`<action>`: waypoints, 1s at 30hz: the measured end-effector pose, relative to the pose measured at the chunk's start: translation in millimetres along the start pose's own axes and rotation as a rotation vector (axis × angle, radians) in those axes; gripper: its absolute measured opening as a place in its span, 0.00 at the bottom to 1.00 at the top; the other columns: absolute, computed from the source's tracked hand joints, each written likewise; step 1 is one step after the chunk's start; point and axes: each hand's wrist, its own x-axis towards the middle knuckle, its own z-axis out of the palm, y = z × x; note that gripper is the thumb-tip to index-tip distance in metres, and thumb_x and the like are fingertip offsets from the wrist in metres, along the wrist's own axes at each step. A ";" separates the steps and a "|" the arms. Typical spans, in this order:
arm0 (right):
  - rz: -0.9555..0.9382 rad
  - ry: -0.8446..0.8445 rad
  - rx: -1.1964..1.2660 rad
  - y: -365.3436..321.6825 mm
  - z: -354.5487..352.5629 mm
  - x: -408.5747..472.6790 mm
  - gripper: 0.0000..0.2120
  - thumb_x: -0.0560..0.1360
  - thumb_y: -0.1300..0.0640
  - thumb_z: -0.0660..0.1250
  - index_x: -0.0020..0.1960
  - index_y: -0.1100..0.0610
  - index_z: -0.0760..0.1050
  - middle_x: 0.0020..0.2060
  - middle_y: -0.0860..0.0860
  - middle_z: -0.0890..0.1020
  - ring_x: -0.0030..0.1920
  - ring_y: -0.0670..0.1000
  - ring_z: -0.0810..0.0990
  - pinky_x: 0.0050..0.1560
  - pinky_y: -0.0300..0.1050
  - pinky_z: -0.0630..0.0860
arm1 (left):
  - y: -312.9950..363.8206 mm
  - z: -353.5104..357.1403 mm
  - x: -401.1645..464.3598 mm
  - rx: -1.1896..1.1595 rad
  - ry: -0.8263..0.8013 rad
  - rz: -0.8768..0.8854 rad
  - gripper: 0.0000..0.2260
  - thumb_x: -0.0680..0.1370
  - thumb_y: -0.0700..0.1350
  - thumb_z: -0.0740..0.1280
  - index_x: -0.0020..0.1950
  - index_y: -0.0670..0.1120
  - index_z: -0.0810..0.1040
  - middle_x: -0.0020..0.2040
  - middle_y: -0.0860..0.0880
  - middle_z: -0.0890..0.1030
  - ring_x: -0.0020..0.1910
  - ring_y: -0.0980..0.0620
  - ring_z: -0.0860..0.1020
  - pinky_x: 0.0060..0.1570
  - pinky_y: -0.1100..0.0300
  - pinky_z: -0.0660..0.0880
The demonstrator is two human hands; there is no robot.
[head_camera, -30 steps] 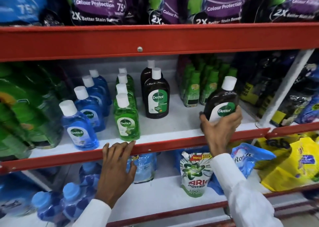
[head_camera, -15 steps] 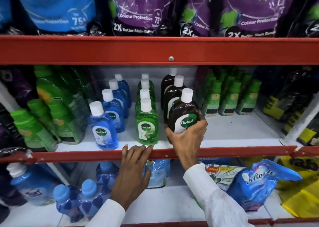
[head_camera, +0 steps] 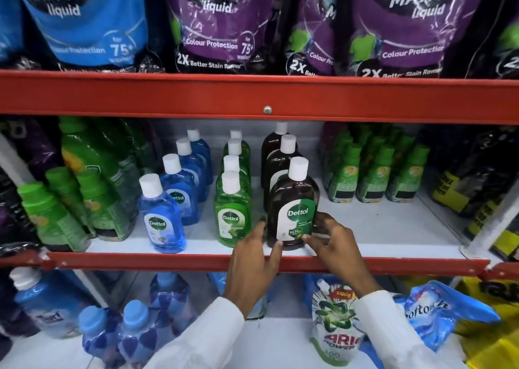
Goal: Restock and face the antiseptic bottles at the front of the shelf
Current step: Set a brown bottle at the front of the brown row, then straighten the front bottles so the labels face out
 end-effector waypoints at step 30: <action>-0.248 0.365 0.187 -74.6 60.1 -55.9 0.13 0.72 0.65 0.72 0.56 0.55 0.81 0.48 0.48 0.86 0.46 0.42 0.84 0.52 0.40 0.81 | -39.0 -61.8 2.9 -0.199 0.347 -0.081 0.18 0.71 0.46 0.67 0.61 0.48 0.76 0.56 0.51 0.79 0.54 0.54 0.79 0.58 0.61 0.75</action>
